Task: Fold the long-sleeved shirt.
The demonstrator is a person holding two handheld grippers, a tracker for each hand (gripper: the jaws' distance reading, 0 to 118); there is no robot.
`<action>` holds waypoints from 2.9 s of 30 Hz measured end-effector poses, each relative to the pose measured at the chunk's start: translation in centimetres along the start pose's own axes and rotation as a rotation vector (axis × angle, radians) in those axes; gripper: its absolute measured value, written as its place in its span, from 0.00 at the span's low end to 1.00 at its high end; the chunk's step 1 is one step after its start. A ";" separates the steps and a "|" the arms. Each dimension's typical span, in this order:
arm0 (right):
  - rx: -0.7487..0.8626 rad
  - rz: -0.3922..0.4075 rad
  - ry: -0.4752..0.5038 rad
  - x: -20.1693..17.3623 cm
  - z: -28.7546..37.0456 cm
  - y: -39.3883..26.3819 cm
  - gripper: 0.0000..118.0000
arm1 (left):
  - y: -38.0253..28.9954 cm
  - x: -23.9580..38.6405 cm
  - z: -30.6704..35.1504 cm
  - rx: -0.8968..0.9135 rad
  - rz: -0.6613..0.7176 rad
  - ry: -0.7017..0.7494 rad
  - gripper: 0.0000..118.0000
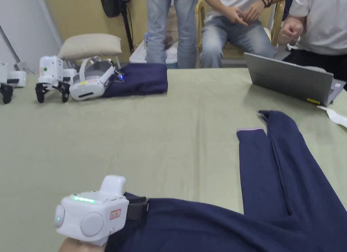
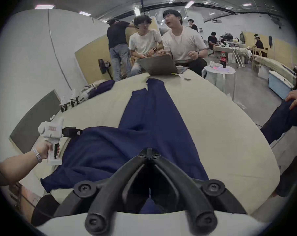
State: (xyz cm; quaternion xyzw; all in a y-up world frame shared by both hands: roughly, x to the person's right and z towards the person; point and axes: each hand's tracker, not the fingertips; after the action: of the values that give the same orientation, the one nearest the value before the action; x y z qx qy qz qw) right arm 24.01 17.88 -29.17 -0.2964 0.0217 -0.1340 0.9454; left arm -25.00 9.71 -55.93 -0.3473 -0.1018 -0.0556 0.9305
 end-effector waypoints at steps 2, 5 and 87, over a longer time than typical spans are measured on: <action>-0.016 -0.010 -0.009 0.5 -0.5 -0.3 0.01 | 2.0 -1.0 -0.4 -0.142 0.182 -0.021 0.72; -0.030 -0.011 -0.035 0.7 -0.8 -0.4 0.01 | 1.2 -1.7 0.0 -0.100 0.191 0.104 0.00; 0.623 0.315 -0.072 -16.5 10.1 57.7 0.02 | 43.8 -5.4 40.8 0.713 0.197 0.323 0.00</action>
State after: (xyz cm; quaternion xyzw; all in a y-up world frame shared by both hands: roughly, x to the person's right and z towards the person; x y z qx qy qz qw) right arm 23.23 73.33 -54.19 0.0089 -0.0084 0.0237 0.9996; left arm -28.80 69.69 -54.94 0.0026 0.0664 0.0187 0.9976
